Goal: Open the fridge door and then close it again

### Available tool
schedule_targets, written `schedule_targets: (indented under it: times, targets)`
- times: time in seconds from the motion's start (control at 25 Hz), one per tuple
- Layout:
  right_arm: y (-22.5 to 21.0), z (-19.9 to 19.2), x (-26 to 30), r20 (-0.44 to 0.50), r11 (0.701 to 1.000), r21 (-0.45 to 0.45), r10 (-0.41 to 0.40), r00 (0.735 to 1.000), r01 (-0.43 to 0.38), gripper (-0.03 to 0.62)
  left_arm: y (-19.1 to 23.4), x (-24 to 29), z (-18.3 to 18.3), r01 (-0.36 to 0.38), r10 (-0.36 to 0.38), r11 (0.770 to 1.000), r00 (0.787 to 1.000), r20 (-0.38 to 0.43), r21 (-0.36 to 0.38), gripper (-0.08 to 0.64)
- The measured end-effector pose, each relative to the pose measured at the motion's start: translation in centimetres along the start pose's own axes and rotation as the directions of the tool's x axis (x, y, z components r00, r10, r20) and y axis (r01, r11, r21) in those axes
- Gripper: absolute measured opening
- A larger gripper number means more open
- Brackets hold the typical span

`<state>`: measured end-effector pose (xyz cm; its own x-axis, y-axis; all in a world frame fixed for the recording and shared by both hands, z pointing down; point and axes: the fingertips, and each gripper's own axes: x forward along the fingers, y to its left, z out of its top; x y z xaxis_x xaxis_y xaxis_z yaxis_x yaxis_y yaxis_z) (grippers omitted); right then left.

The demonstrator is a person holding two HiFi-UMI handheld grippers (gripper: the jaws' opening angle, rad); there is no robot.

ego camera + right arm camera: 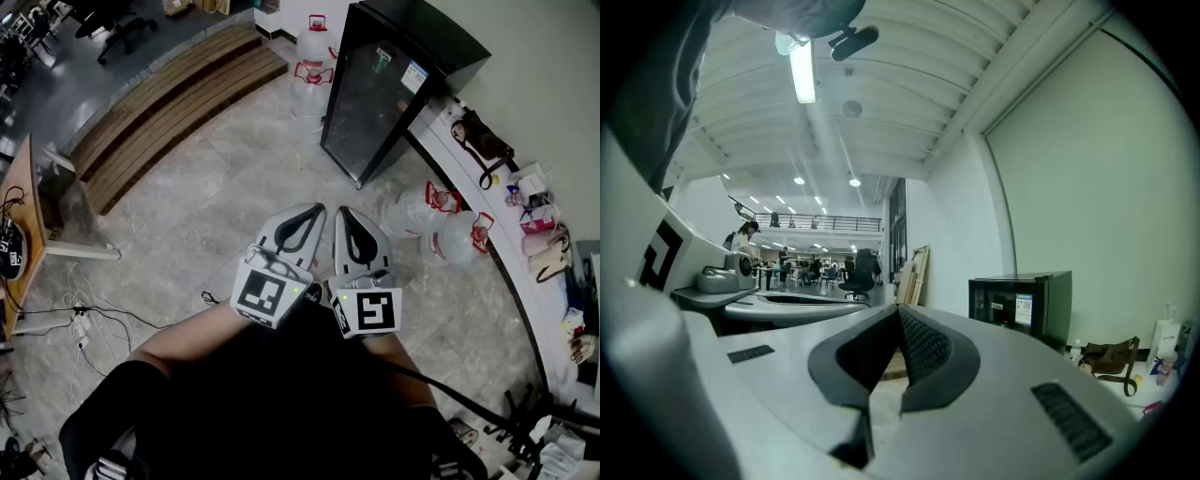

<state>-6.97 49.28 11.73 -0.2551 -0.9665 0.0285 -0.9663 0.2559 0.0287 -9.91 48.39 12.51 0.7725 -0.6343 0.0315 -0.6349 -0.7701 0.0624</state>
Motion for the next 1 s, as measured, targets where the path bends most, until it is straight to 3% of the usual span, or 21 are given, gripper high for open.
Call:
schedule_targets:
  times: [0.36, 0.6, 1.0]
  targets:
    - [-1.8, -0.3, 0.6, 0.009, 1.000, 0.008, 0.014, 1.000, -0.014, 0.015, -0.1, 1.8, -0.4, -0.011, 0.011, 1.000, 1.000, -0.002, 0.019, 0.008]
    - [-3.2, -1.3, 1.2, 0.013, 0.998, 0.040, 0.042, 0.999, -0.042, 0.015, 0.5, 2.7, -1.6, -0.058, 0.058, 0.998, 0.998, -0.006, 0.001, 0.008]
    - [-7.5, -2.9, 7.9, -0.016, 0.999, 0.040, 0.013, 1.000, -0.013, 0.015, 5.8, 7.9, -3.1, -0.093, 0.093, 0.996, 0.995, -0.024, -0.009, 0.009]
